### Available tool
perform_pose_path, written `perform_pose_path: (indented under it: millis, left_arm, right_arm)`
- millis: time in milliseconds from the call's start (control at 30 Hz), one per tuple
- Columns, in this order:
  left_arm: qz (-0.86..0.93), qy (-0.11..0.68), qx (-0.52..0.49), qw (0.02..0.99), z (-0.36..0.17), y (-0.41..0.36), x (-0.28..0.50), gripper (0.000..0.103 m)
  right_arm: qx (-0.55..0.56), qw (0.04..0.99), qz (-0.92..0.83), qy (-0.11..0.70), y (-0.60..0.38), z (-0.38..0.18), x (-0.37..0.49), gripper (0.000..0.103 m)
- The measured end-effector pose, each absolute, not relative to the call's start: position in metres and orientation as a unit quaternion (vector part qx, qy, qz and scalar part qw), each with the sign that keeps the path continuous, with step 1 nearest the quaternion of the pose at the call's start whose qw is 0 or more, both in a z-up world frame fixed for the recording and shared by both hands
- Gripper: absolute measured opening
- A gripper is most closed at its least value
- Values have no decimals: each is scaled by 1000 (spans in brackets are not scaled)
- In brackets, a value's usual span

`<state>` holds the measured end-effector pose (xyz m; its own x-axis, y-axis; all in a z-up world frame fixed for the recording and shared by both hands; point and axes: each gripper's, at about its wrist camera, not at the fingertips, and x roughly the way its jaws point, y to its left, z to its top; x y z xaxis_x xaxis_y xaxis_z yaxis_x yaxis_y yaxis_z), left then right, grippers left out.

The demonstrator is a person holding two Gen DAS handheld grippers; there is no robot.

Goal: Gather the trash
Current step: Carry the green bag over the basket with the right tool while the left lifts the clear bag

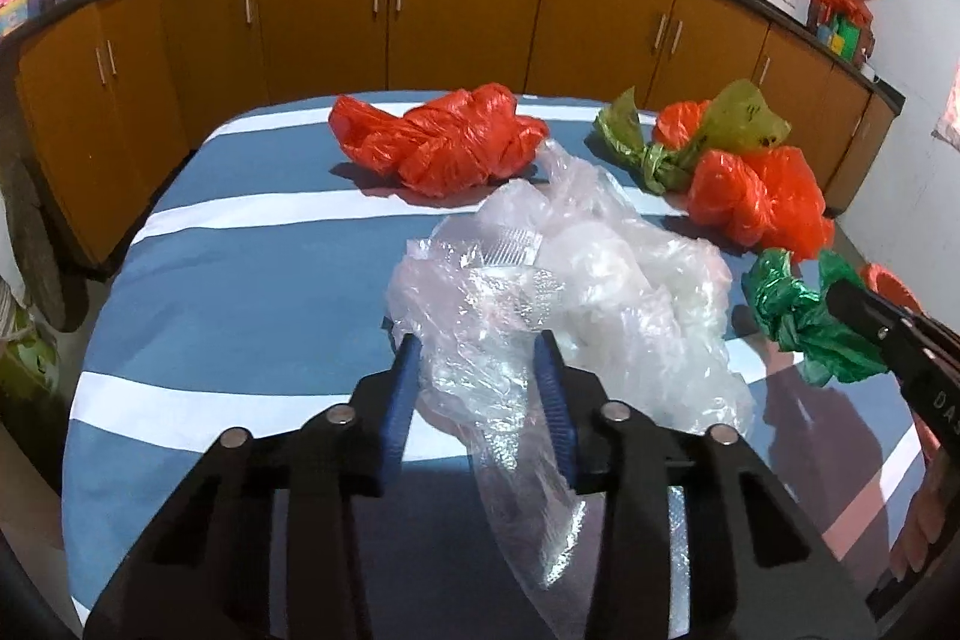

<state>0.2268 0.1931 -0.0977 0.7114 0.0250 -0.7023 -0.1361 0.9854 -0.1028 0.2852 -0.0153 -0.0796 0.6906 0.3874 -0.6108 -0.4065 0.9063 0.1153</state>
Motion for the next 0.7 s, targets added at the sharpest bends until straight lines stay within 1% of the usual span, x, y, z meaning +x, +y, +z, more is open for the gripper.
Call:
perform_pose_path:
  millis: [133,167,233,433,700]
  left_arm:
    - [40,391,-90,915,-102,199,230,16]
    - [41,393,-91,914,-102,201,230,13]
    - [47,392,-93,914,-102,203,230,10]
    - [66,367,-99,922,-91,213,221,8]
    - [57,315,-88,943,-50,207,203,8]
  right_arm:
    - [-13,921,213,327,-17,-79,285,7]
    - [-13,921,213,327,-18,-80,285,7]
    - [-12,921,211,327,-19,-79,284,7]
    - [-10,925,208,317,-23,-72,280,7]
    - [-4,932,210,296,-30,-53,270,7]
